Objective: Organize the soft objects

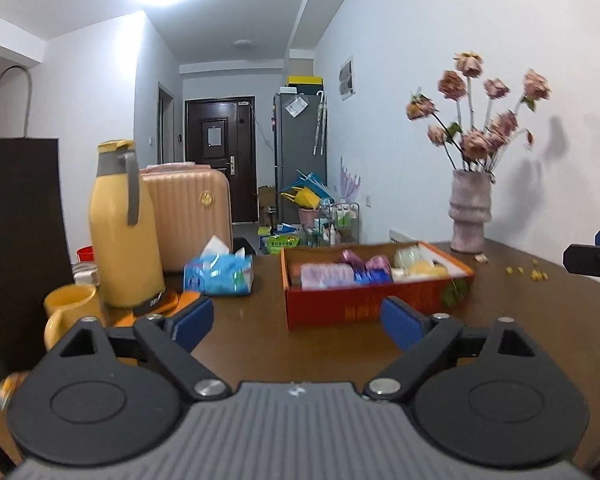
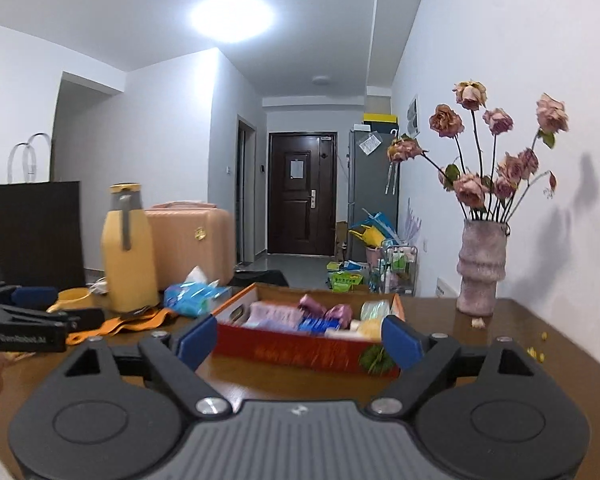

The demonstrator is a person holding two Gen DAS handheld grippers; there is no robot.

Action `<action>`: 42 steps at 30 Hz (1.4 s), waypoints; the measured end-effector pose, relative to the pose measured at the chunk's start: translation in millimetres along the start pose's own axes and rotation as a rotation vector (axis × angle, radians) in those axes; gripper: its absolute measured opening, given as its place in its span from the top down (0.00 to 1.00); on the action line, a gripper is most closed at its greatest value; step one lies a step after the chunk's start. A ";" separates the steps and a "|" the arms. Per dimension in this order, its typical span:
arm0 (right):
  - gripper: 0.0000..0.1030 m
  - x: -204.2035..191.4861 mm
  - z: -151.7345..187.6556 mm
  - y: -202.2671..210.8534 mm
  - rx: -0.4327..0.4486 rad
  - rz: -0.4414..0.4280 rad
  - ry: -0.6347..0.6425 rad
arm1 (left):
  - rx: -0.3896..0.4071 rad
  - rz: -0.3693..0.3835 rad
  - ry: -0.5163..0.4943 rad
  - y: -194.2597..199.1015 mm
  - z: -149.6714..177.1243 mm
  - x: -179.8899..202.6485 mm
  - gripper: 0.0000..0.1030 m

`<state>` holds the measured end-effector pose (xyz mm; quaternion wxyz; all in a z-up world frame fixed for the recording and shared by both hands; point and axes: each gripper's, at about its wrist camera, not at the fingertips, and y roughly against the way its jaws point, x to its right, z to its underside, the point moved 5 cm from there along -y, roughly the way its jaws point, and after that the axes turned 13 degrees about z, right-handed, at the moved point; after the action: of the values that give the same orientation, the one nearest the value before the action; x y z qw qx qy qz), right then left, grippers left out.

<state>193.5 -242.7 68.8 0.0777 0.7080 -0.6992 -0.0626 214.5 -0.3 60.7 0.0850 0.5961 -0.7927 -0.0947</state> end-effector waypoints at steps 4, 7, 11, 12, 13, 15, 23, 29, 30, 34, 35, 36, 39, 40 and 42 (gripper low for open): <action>0.12 -5.5 30.2 48.7 0.007 -0.017 -0.012 | 0.018 -0.005 -0.017 46.1 26.1 15.0 0.07; 0.11 -6.8 52.5 85.6 0.002 -0.012 -0.033 | 0.050 -0.013 -0.021 86.7 38.1 24.9 0.03; 0.04 -9.5 66.7 115.1 -0.011 -0.052 -0.072 | 0.076 0.015 -0.030 123.5 44.2 33.3 0.01; 0.03 -12.8 67.8 115.9 -0.013 -0.069 -0.063 | 0.086 0.016 -0.047 128.7 44.2 35.4 0.00; 0.02 -17.0 68.5 115.3 -0.015 -0.073 -0.048 | 0.091 0.006 -0.056 130.9 44.2 34.8 0.00; 0.02 -22.8 67.6 112.5 -0.014 -0.050 -0.025 | 0.094 -0.023 -0.047 131.7 42.3 31.0 0.00; 0.02 -26.4 68.1 112.7 -0.004 -0.011 -0.017 | 0.097 -0.028 -0.011 135.1 39.8 22.5 0.00; 0.02 -27.0 65.6 113.7 0.011 -0.018 -0.017 | 0.097 -0.017 -0.016 133.7 40.4 25.0 0.00; 0.02 -26.6 64.9 113.6 0.011 -0.018 -0.020 | 0.096 -0.015 -0.015 133.7 40.7 24.7 0.00; 0.02 -26.0 64.6 113.6 0.014 -0.018 -0.024 | 0.097 -0.015 -0.015 133.9 40.9 24.4 0.00; 0.02 -25.8 64.6 113.8 0.015 -0.018 -0.025 | 0.097 -0.015 -0.016 133.7 40.8 24.3 0.00; 0.02 -25.8 65.0 114.2 0.015 -0.019 -0.026 | 0.097 -0.016 -0.016 133.7 40.9 24.3 0.00; 0.02 -25.4 64.2 113.1 0.011 -0.021 -0.029 | 0.097 -0.013 -0.014 134.0 40.9 23.7 0.00; 0.02 -25.0 63.8 112.4 0.007 -0.020 -0.033 | 0.098 -0.014 -0.014 134.1 40.7 23.8 0.00; 0.00 -22.1 62.9 109.7 -0.005 -0.010 -0.053 | 0.098 -0.013 -0.015 134.0 40.6 23.4 0.00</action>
<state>73.2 -223.1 28.3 0.0606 0.7093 -0.6973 -0.0836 73.5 15.6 55.6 0.0492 0.6041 -0.7931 -0.0608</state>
